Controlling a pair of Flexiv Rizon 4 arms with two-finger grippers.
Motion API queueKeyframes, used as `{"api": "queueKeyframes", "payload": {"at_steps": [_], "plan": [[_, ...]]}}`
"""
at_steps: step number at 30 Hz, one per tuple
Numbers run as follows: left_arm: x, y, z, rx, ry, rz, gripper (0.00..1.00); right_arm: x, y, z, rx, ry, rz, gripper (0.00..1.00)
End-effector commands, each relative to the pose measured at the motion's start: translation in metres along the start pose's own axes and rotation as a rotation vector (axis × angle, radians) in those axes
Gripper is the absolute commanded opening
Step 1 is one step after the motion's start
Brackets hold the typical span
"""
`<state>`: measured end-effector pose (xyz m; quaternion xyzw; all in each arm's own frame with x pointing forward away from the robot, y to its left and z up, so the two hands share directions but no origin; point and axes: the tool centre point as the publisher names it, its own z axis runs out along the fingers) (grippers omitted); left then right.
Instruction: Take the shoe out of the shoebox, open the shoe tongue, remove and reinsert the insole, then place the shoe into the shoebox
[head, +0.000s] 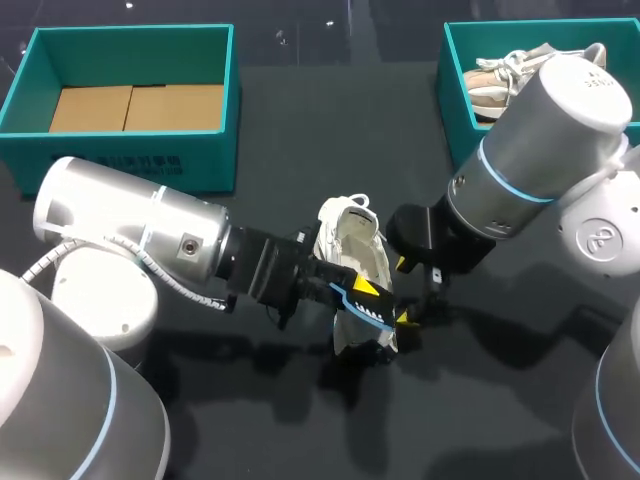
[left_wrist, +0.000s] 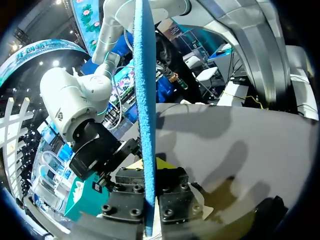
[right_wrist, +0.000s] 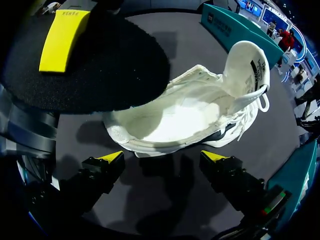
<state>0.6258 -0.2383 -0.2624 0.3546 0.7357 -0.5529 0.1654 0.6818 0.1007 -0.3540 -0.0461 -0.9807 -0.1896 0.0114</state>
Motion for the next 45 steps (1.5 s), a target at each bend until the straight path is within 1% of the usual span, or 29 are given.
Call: {"api": "queueKeyframes", "payload": {"at_steps": [1, 11, 12, 16, 21, 27, 31, 45], "plan": [[-0.005, 0.007, 0.010, 0.048, 0.001, -0.022, 0.00, 0.001, 0.000, 0.001, 0.000, -0.003, 0.000, 1.00], [-0.005, 0.007, 0.010, 0.048, 0.001, -0.022, 0.00, 0.001, 0.000, 0.001, 0.000, -0.003, 0.000, 1.00], [-0.005, 0.006, 0.011, 0.059, -0.002, -0.019, 0.00, 0.001, 0.000, 0.001, 0.000, -0.003, 0.000, 1.00], [-0.007, 0.006, 0.016, 0.095, -0.089, -0.044, 0.00, 0.001, 0.000, 0.001, 0.000, -0.003, 0.000, 1.00], [-0.002, 0.005, 0.023, 0.115, -0.126, -0.058, 0.00, 0.001, 0.000, 0.001, 0.000, -0.003, 0.000, 1.00], [-0.004, 0.006, 0.022, 0.135, -0.183, -0.068, 0.00, 0.001, 0.000, 0.001, 0.000, -0.003, 0.000, 1.00], [-0.008, 0.008, 0.021, 0.126, -0.223, -0.082, 0.00, 0.001, 0.000, 0.001, 0.000, -0.003, 0.000, 1.00], [-0.013, 0.013, 0.020, 0.104, -0.279, -0.123, 0.00, 0.001, 0.000, 0.001, 0.000, -0.003, 0.000, 1.00]]}}
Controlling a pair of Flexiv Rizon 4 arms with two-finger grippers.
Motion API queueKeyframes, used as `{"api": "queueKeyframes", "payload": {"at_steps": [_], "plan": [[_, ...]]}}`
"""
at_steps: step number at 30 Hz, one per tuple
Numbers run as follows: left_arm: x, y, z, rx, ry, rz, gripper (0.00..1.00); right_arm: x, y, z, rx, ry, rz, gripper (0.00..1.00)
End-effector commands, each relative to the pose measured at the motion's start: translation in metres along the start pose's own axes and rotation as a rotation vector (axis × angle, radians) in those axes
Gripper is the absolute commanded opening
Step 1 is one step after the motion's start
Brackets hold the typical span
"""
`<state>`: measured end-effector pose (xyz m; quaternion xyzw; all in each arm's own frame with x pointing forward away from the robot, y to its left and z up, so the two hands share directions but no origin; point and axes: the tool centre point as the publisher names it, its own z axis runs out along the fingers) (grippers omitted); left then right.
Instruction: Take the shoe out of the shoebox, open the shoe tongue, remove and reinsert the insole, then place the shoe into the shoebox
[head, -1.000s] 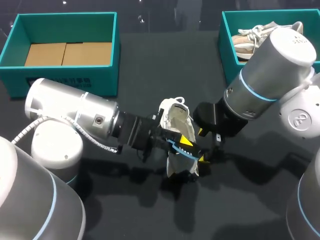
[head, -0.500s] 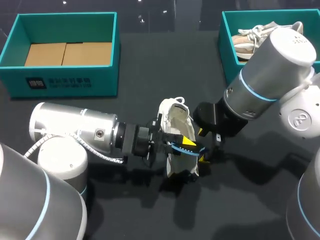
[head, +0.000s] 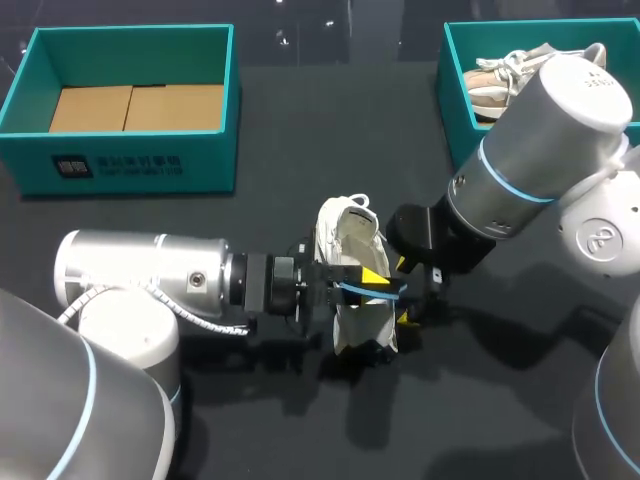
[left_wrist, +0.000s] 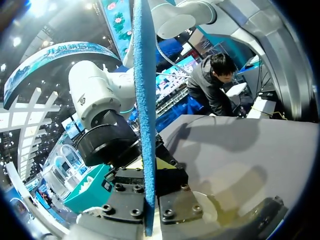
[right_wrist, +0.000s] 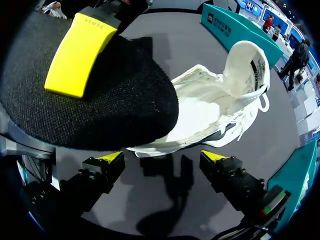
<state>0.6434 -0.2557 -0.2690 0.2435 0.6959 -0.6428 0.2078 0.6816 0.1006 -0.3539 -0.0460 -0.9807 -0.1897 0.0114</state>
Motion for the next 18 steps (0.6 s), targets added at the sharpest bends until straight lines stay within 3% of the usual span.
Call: {"api": "queueKeyframes", "payload": {"at_steps": [1, 18], "plan": [[0.0013, -0.0011, 0.0034, -0.004, -0.019, -0.006, 0.00, 0.0012, -0.0002, 0.0014, 0.000, -0.003, 0.000, 1.00], [0.0050, -0.0020, 0.0011, 0.025, -0.025, -0.012, 0.00, 0.0012, -0.0002, 0.0014, 0.000, -0.003, 0.000, 1.00]]}}
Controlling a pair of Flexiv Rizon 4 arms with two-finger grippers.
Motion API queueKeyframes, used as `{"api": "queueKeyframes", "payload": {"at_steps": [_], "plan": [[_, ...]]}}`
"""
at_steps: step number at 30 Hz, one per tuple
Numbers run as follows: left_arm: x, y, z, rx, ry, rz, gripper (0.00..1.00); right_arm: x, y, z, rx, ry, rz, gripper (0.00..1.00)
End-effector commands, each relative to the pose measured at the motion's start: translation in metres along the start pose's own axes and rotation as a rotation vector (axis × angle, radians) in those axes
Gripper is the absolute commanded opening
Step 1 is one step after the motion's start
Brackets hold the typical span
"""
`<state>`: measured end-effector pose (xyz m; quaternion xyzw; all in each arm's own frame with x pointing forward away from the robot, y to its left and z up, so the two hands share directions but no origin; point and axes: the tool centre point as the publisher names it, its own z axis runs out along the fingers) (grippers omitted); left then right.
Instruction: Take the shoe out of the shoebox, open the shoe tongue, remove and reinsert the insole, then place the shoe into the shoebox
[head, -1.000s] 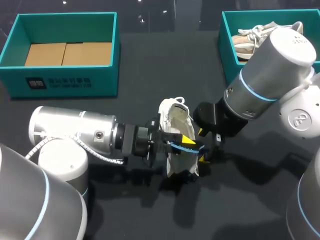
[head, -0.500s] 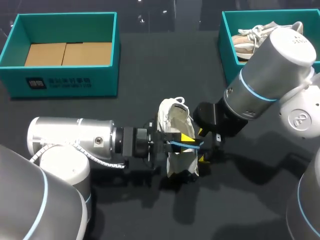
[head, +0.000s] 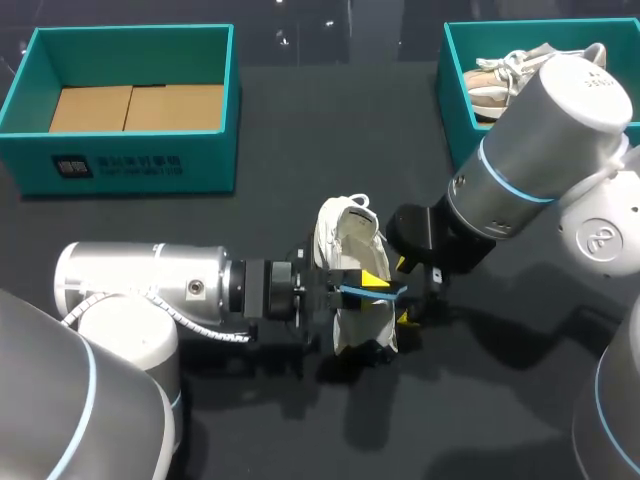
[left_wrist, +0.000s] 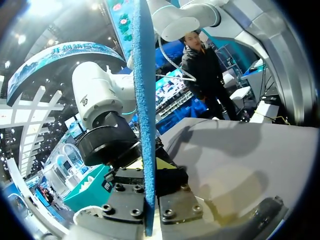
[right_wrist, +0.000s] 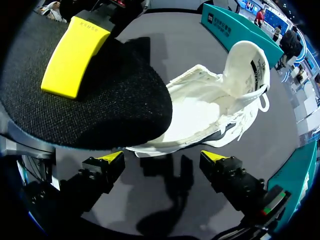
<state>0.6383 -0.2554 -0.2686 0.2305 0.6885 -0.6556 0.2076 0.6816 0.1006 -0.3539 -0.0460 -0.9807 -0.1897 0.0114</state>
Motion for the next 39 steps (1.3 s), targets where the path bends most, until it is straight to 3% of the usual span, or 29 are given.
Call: {"api": "queueKeyframes", "payload": {"at_steps": [1, 17, 39], "plan": [[0.002, 0.001, 0.002, 0.004, 0.004, 0.017, 0.00, 0.001, 0.000, 0.001, 0.000, -0.003, 0.000, 1.00], [0.004, 0.015, 0.012, -0.002, 0.023, 0.087, 0.00, 0.001, 0.000, 0.001, 0.000, -0.003, 0.000, 1.00], [-0.002, 0.030, 0.008, 0.000, 0.022, 0.139, 0.00, 0.001, 0.000, 0.001, 0.000, -0.003, 0.000, 1.00]]}}
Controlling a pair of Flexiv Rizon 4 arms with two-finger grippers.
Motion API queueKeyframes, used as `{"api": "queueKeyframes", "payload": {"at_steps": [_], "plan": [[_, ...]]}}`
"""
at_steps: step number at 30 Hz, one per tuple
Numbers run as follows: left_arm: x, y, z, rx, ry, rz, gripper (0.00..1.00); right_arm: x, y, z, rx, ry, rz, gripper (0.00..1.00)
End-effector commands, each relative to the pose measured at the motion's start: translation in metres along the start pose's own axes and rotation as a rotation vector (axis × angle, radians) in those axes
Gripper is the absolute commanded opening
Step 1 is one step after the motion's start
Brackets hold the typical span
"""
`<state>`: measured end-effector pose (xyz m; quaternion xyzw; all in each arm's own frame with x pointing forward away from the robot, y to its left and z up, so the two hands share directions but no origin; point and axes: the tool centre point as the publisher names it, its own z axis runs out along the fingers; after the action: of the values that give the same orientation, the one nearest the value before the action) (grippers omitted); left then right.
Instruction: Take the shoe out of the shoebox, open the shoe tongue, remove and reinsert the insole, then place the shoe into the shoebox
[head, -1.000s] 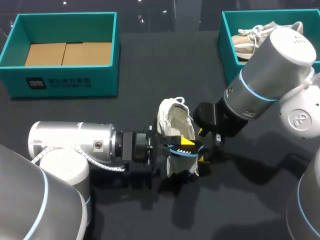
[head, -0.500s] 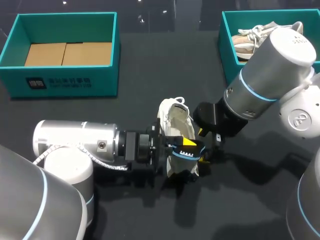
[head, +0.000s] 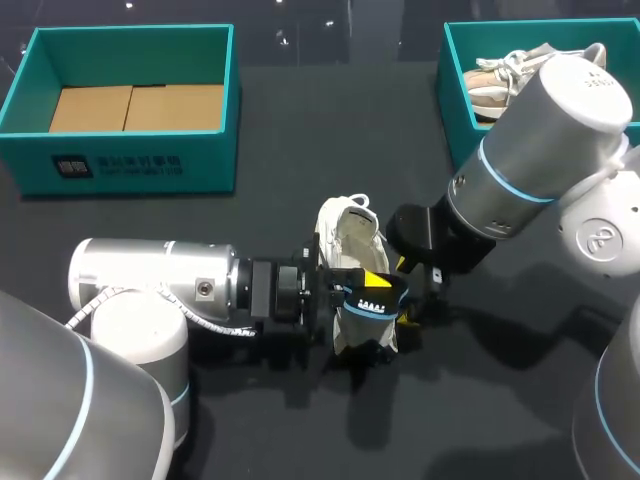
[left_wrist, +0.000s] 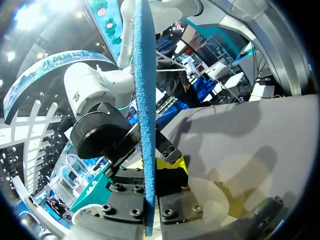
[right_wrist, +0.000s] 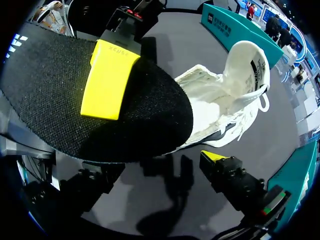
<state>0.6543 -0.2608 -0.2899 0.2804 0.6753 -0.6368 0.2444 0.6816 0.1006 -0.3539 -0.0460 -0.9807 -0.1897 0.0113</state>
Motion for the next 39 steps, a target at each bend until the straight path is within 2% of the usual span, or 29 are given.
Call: {"api": "queueKeyframes", "payload": {"at_steps": [1, 17, 27, 39], "plan": [[-0.001, 0.005, 0.002, 0.004, 0.004, 0.012, 0.00, 0.001, 0.000, 0.001, 0.000, -0.003, 0.000, 1.00], [-0.003, 0.016, -0.001, 0.005, 0.003, 0.035, 0.00, 0.001, 0.000, 0.001, 0.000, -0.003, 0.000, 1.00], [0.002, 0.021, 0.003, 0.035, 0.012, 0.022, 0.00, 0.001, 0.000, 0.001, 0.000, -0.003, 0.000, 1.00], [-0.004, 0.036, 0.002, 0.014, -0.018, 0.019, 0.00, 0.001, 0.000, 0.001, 0.000, -0.003, 0.000, 1.00]]}}
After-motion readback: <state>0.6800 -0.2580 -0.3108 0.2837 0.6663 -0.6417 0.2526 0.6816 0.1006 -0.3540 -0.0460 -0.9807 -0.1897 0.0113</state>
